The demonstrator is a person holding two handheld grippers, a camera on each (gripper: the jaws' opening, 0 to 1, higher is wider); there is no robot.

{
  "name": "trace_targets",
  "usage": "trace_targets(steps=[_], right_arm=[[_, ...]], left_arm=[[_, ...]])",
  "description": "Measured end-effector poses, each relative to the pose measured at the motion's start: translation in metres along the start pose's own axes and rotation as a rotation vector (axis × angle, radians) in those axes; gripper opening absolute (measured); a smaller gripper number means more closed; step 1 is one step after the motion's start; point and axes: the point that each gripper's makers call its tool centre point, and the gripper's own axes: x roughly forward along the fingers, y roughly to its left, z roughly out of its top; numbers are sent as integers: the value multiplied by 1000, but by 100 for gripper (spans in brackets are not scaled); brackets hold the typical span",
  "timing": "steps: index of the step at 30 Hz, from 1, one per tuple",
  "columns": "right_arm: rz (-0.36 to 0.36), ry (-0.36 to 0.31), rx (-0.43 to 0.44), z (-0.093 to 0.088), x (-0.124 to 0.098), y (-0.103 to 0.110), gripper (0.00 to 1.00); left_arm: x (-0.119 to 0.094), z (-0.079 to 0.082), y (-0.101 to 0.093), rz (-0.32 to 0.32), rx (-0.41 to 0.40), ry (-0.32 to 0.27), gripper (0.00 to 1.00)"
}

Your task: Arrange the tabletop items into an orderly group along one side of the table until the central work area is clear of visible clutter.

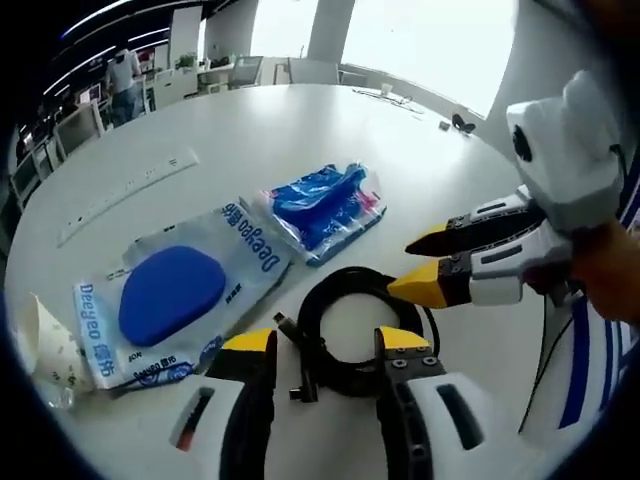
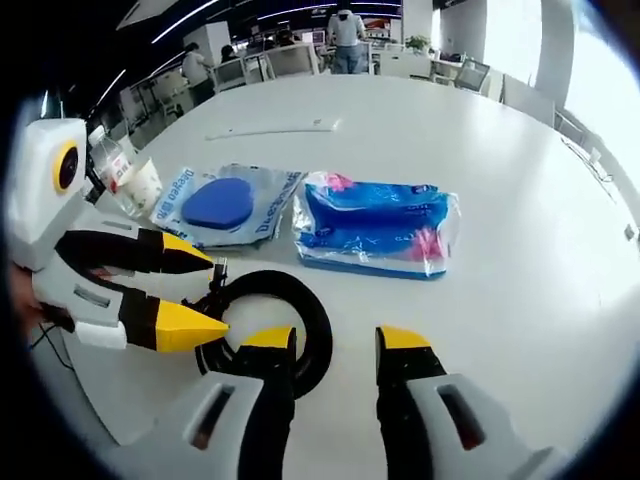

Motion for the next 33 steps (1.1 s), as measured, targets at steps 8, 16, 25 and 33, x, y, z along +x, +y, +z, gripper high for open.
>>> trace_targets(steps=[8, 16, 25, 33], right_arm=[[21, -31, -24, 6, -9, 2, 39], [42, -70, -71, 13, -20, 3, 48], [90, -107, -125, 20, -32, 9, 63], [140, -136, -155, 25, -42, 15, 70]], left_arm=[[-10, 3, -2, -22, 33, -22, 53], [-23, 8, -2, -43, 54, -49, 63], [-41, 10, 1, -73, 80, -78, 72], [-58, 7, 7, -86, 82, -90, 75]])
